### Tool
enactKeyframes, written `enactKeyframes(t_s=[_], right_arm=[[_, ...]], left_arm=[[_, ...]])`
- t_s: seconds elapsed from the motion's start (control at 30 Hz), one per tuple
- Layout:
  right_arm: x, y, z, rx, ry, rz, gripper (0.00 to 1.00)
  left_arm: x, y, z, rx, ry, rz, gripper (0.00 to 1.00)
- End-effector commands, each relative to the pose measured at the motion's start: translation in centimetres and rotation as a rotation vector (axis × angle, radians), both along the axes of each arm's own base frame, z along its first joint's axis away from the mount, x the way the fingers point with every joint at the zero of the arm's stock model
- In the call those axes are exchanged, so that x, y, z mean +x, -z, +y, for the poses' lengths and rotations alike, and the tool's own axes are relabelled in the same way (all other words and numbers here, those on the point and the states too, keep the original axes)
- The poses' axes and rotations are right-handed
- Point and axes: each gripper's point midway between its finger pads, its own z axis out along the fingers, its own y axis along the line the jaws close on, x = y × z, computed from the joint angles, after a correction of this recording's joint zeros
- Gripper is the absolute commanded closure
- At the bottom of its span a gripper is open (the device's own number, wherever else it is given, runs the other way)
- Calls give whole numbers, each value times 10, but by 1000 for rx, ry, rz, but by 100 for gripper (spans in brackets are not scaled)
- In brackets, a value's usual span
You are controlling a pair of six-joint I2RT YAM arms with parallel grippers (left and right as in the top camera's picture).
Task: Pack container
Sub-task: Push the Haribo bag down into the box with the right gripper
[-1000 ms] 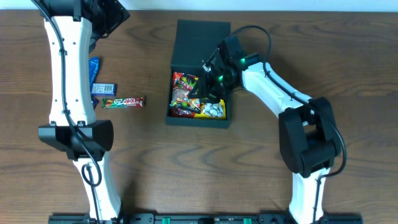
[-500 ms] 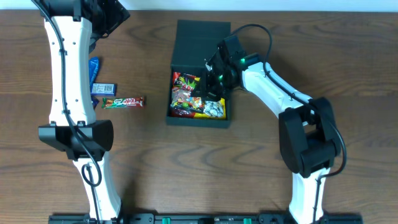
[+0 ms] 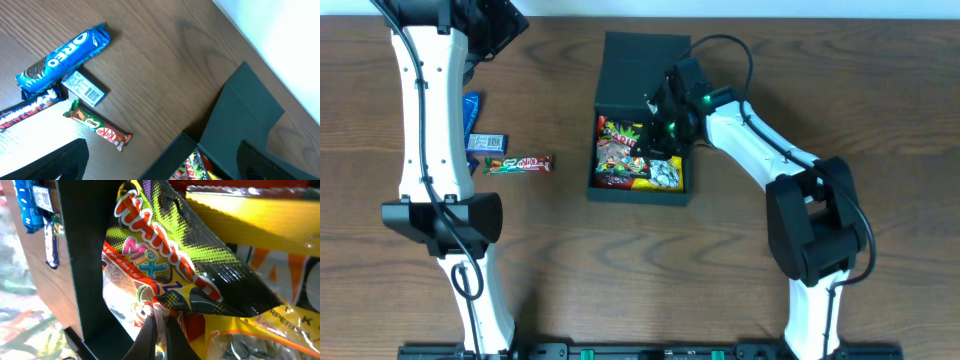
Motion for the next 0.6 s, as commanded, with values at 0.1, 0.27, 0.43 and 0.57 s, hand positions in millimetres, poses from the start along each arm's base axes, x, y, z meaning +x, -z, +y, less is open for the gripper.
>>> enactKeyframes(t_s=[0.1,0.27,0.43,0.57], right_arm=[[11,-5,10,-31,-114,-153,99],[11,-7,15,-27,-122,-165,98],[12,-3,13,-59,-113,-174,47],[11,-17,19,4,-127,-164,42]], left_arm=[[0,5,6,27,2,16,5],[0,5,6,27,2,16,5],[0,5,6,27,2,16,5],[0,5,6,27,3,16,5]])
